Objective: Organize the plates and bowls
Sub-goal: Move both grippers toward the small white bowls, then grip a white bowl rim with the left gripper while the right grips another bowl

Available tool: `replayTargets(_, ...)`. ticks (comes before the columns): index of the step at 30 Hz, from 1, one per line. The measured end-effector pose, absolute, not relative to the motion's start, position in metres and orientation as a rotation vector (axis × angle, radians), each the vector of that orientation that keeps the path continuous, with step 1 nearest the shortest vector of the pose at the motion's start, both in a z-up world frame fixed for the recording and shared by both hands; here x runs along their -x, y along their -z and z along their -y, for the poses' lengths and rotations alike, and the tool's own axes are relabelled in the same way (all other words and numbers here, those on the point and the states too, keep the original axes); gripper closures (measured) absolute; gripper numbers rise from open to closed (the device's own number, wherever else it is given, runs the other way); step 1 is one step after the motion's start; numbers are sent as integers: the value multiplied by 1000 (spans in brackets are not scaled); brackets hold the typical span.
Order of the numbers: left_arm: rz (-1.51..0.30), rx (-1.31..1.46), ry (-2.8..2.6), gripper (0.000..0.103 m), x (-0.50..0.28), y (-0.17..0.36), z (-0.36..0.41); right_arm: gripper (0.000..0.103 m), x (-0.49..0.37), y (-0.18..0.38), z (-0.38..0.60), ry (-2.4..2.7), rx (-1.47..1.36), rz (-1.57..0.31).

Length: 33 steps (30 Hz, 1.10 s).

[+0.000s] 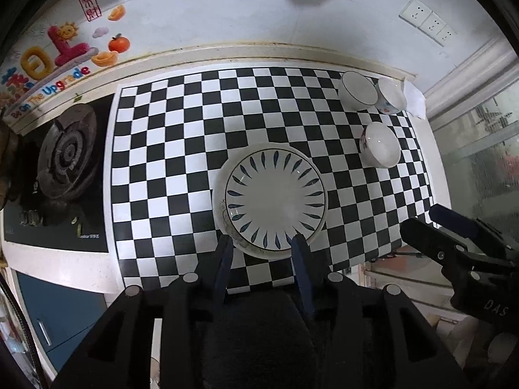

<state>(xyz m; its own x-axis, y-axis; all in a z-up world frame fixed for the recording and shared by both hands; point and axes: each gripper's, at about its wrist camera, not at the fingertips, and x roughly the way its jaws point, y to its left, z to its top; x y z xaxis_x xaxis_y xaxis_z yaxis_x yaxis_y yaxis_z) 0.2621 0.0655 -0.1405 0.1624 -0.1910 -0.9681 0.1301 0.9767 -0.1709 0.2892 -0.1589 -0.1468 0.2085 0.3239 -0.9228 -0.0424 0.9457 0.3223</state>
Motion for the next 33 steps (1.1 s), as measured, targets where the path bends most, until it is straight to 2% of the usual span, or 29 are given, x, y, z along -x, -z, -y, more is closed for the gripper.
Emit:
replayTargets(7,-1336,29,259,68,-276,143,-63,23,-292,160,169,-171,-345,-1318)
replayTargets(12,-1301,36,275,68,-298,149,-41,23,-301,178,219,-77,-455,-1294)
replayTargets(17,-1303,49,310,68,-325,170,14,23,-324,207,292,-1,-519,-1293)
replayTargets(23,-1435,144,367,68,-371,226,105,24,-373,272,379,45,-533,-1342)
replayTargets(29,-1572,83,326,69,-422,304,183,46,-435,358,429,-22,-555,-1460)
replayTargets(33,-1647,105,302,70,-438,340,199,61,-463,403,433,-103,-551,-1541)
